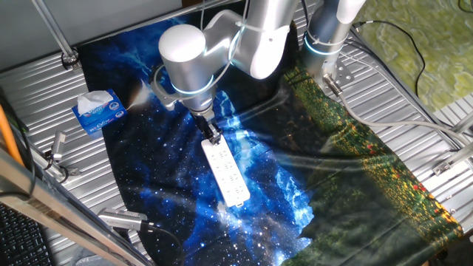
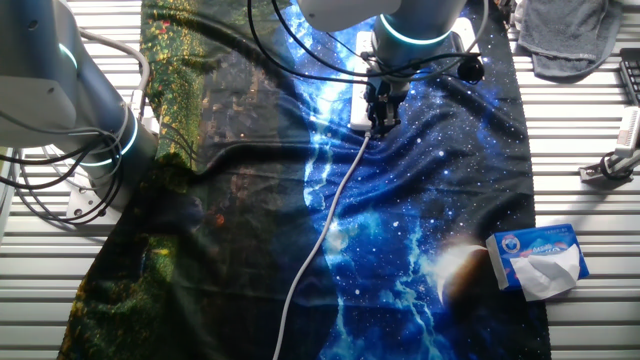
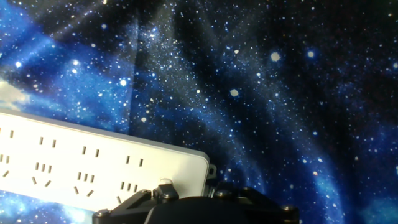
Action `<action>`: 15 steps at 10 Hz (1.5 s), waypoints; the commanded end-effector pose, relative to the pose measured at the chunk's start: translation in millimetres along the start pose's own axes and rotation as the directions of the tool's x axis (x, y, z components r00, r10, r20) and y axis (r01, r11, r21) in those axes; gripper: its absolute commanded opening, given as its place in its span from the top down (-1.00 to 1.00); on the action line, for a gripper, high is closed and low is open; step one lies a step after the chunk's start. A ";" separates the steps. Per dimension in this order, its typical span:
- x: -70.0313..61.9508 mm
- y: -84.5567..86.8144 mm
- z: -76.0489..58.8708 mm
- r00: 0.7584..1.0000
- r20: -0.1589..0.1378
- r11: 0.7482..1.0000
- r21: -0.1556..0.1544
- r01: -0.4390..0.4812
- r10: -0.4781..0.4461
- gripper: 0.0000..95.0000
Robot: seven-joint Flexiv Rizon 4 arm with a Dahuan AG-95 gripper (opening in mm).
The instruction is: Turn on the power strip by pressing the button
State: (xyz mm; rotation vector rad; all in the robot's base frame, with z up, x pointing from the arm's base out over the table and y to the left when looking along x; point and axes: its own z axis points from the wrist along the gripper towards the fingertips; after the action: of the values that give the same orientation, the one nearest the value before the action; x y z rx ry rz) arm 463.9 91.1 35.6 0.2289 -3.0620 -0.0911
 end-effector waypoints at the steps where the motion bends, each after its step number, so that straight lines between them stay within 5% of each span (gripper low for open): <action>1: 0.5 0.3 -1.6 1.000 0.002 1.000 -0.009 0.004 -0.004 -0.20; 9: -0.5 1.4 0.7 1.000 -0.001 1.000 -0.002 0.001 -0.001 -0.20; 10: -0.6 1.4 1.0 1.000 -0.001 1.000 -0.002 0.001 -0.001 0.20; 15: -0.6 1.2 2.5 1.000 0.000 1.000 -0.002 0.002 -0.002 0.20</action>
State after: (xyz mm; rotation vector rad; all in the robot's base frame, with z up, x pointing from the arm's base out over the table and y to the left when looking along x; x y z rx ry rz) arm 464.9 92.6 32.9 0.2303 -3.0625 -0.0943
